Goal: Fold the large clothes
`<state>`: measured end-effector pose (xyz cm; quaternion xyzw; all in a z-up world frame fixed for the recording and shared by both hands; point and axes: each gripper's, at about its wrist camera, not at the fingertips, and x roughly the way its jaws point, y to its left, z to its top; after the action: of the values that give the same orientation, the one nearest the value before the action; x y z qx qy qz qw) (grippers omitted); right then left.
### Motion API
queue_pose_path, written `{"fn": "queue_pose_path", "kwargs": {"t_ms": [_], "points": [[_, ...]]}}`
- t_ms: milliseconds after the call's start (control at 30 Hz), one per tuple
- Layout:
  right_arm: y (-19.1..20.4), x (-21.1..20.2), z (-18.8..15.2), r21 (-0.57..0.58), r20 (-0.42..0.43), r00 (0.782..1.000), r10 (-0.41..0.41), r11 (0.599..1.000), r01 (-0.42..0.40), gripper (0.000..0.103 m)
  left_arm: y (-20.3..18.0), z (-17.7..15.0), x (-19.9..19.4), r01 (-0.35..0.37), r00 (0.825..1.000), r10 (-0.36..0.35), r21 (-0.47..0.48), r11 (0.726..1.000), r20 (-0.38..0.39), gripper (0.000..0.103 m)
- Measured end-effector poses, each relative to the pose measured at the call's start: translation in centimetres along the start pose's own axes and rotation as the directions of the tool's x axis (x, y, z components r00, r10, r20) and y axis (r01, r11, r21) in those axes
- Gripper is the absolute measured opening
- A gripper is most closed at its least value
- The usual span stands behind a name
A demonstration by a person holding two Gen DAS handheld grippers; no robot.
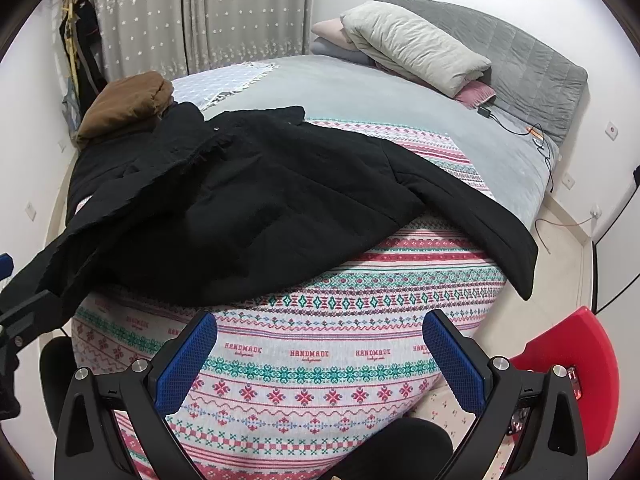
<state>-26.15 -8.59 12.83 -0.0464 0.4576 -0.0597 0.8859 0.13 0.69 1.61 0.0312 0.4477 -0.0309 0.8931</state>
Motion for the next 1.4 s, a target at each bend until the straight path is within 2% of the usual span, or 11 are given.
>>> {"fn": "queue_pose_path", "kwargs": {"t_ms": [233,333,500,533,633,767,900,1067,1133,1300,1400], "points": [[0.5,0.3,0.9,-0.053,0.019,0.999,-0.029,0.998,0.030,0.103,1.3,1.2,-0.8,0.013,1.000,-0.013,0.029,0.999,-0.001,0.102],[0.8,0.8,1.4,-0.074,0.003,1.000,-0.017,0.997,0.017,0.103,2.2,2.0,-0.6,0.060,0.998,-0.058,0.048,0.997,-0.031,0.102],[0.5,2.9,3.3,-0.147,-0.044,0.995,0.090,0.985,-0.095,0.103,3.9,3.6,-0.8,0.167,0.986,-0.163,0.112,0.980,-0.041,0.102],[0.2,3.5,3.7,-0.164,-0.079,0.990,0.115,0.978,-0.126,0.103,4.3,3.9,-0.7,0.175,0.984,-0.171,0.115,0.978,-0.042,0.102],[-1.0,5.8,5.7,-0.163,-0.098,0.969,0.227,0.957,-0.240,0.103,5.6,5.1,-0.5,0.162,0.987,-0.158,0.119,0.980,-0.035,0.102],[-1.3,8.8,9.2,-0.198,-0.091,0.969,0.227,0.950,-0.242,0.103,7.4,7.1,1.0,0.109,0.994,-0.106,0.139,0.984,-0.028,0.102],[-1.0,12.3,13.2,-0.222,-0.125,0.941,0.316,0.915,-0.337,0.103,9.1,8.8,4.2,0.068,0.997,-0.061,0.129,0.989,-0.055,0.102],[-0.4,17.3,17.5,-0.225,-0.206,0.899,0.385,0.876,-0.427,0.103,11.2,9.9,8.5,0.078,0.992,-0.069,0.084,0.993,-0.105,0.102],[-0.4,19.9,19.2,-0.211,-0.243,0.883,0.401,0.867,-0.451,0.103,11.7,9.9,9.7,0.076,0.990,-0.067,0.068,0.995,-0.125,0.102],[0.3,26.2,23.1,-0.212,-0.299,0.871,0.389,0.863,-0.458,0.103,13.5,9.9,13.1,0.057,0.982,-0.050,0.033,0.998,-0.181,0.102],[1.0,30.1,24.7,-0.197,-0.348,0.841,0.415,0.844,-0.499,0.103,14.5,9.3,14.8,0.042,0.976,-0.039,0.009,0.999,-0.216,0.102]]}}
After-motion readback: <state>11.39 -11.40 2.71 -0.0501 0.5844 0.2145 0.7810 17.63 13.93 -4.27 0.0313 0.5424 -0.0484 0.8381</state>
